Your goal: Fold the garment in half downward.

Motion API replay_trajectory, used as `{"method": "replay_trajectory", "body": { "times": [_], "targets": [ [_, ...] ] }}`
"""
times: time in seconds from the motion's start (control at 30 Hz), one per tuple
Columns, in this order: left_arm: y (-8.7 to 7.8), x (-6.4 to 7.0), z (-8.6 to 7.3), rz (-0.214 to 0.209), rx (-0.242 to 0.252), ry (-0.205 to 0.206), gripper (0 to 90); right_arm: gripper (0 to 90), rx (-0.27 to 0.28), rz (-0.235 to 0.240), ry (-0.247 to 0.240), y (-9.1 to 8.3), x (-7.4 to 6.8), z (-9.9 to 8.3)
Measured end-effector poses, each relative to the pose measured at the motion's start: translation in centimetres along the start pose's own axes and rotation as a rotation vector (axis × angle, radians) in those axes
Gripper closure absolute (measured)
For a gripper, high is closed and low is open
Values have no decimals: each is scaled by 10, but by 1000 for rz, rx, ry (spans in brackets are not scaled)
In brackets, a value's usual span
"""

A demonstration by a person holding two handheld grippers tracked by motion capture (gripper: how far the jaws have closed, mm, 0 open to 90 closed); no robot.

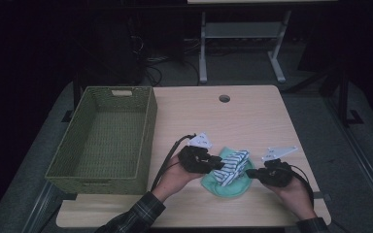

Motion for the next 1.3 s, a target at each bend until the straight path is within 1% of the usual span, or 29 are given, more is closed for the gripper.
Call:
{"method": "replay_trajectory", "body": {
  "times": [0.1,0.13,0.17,0.2,0.27,0.3,0.37,0.47,0.5,0.53,0.57,0.6,0.7,0.77,0.87,0.9,0.93,0.97,1.03,1.13,1.17,1.23,1.3],
  "targets": [
    [1,-11,-3,25,-7,-19,795,899,-2,14,-25,9,-5,3],
    [3,-15,-5,32,-11,-26,799,899,-2,16,-18,11,-7,4],
    [7,-18,-8,38,-16,-39,802,898,0,24,-30,14,-7,4],
    [11,-21,-10,43,-25,-42,802,899,-1,25,-23,16,-8,5],
    [19,-24,-14,44,-51,-41,803,899,4,33,-34,20,-9,7],
    [23,-25,-16,45,-59,-41,802,899,7,38,-25,23,-11,8],
    [28,-25,-17,45,-74,-33,802,899,15,44,-27,28,-12,11],
    [29,-26,-19,46,-82,-35,808,898,26,55,-22,37,-15,15],
    [28,-26,-19,45,-85,-34,811,899,26,59,-29,40,-16,16],
    [28,-27,-19,44,-82,-30,811,899,28,61,-35,43,-17,18],
    [27,-26,-18,38,-68,-37,812,899,35,64,-38,45,-18,20],
    [27,-26,-17,35,-66,-34,821,898,45,65,-30,47,-20,23],
    [26,-23,-16,33,-63,-25,829,899,60,62,-44,52,-22,27],
    [25,-21,-15,29,-60,-15,837,899,71,63,-37,54,-23,29],
    [27,-17,-13,22,-38,-18,845,899,89,67,-33,53,-22,30],
    [27,-16,-12,18,-40,-11,850,899,94,64,-30,51,-22,30],
    [27,-14,-11,17,-29,-7,856,899,107,63,-38,50,-21,30],
    [27,-12,-10,15,-25,-1,860,899,113,68,-31,48,-21,31],
    [29,-9,-10,4,-37,5,859,898,110,75,-25,46,-20,29],
    [37,-6,-16,-5,-60,-5,856,898,80,60,-24,46,-17,23],
    [39,-6,-18,-7,-65,-6,856,899,66,47,-27,45,-16,20],
    [45,-6,-23,-14,-91,0,856,898,41,31,-24,42,-13,16],
    [49,-3,-27,-20,-110,0,856,898,31,9,-6,32,-9,11]
  ]
}}
Point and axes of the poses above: each handheld gripper's, and its own axes: y roughly forward along the jaws, z roughly out of its top, x roughly to its right, the point moved 6 cm from there along y, roughly forward along the jaws, and after that the axes turned 11 degrees about x, right-handed, at the moved point
